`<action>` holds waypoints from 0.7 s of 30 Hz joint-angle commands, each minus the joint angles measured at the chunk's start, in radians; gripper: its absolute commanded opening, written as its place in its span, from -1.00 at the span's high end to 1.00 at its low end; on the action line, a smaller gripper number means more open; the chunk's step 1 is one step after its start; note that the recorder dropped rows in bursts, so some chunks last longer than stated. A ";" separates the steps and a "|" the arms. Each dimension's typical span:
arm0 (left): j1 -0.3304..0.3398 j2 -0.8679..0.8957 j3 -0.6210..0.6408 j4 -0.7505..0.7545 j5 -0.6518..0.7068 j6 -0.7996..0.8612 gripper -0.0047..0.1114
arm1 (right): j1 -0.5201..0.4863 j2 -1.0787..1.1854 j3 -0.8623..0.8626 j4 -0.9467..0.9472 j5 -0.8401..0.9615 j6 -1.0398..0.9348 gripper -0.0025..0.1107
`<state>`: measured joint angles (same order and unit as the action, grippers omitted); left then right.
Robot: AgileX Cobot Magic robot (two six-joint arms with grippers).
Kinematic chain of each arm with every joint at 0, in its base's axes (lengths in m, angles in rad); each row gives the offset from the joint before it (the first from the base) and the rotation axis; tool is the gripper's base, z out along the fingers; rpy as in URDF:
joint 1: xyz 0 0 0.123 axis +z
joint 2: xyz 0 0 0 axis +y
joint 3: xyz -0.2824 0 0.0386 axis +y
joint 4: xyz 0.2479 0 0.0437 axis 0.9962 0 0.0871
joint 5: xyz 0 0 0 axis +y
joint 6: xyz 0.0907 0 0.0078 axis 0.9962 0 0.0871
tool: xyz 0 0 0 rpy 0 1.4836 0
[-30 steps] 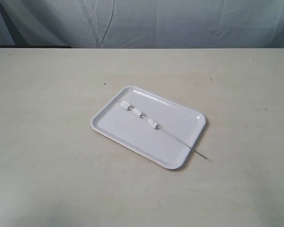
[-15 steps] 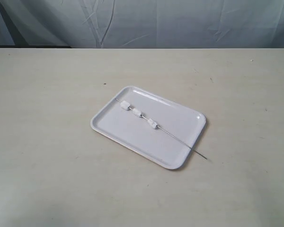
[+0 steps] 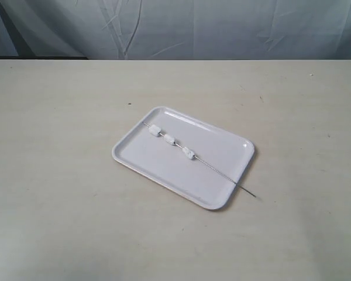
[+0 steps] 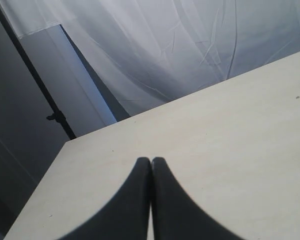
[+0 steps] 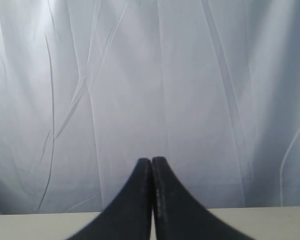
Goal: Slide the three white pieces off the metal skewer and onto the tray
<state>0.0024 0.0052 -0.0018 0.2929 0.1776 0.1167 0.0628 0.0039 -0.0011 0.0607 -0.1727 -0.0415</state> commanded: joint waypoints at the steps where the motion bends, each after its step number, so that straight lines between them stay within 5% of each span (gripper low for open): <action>1: 0.004 -0.005 0.002 0.003 -0.015 -0.003 0.92 | 0.001 -0.004 0.001 0.001 -0.017 -0.001 0.97; 10: 0.004 -0.005 0.002 0.003 -0.038 -0.005 0.92 | 0.001 -0.004 0.001 0.001 -0.017 -0.001 0.97; 16: 0.006 -0.005 0.002 -0.183 -0.255 -0.245 0.92 | 0.001 -0.004 0.001 0.001 -0.018 -0.001 0.97; 21: 0.006 -0.005 0.002 -0.215 -0.458 -0.259 0.92 | 0.001 -0.004 0.001 0.001 -0.018 -0.001 0.97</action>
<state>0.0024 0.0048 -0.0018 0.1068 -0.1653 -0.1205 0.0628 0.0039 -0.0011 0.0607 -0.1768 -0.0415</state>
